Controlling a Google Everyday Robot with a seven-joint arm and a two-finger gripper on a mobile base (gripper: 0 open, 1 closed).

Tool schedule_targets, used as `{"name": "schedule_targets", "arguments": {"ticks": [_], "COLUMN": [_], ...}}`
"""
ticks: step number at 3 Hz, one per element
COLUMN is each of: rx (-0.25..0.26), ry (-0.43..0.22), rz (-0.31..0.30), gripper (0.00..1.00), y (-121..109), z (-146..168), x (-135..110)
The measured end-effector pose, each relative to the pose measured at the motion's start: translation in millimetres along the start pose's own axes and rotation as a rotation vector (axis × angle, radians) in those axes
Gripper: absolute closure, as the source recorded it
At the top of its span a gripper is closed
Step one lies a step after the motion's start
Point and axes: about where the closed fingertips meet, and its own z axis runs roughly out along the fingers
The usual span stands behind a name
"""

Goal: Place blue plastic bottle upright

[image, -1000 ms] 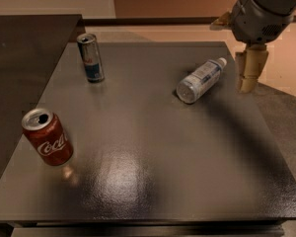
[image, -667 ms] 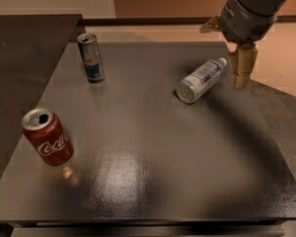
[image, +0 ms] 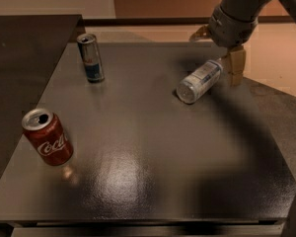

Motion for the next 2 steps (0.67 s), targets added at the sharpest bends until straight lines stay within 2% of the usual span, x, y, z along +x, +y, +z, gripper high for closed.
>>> {"name": "schedule_targets", "arguments": {"ticks": [2], "rx": [-0.023], "ry": [-0.005], "rz": [-0.106], "gripper": [0.0], "y": [-6], "z": [30], "x": [15]}}
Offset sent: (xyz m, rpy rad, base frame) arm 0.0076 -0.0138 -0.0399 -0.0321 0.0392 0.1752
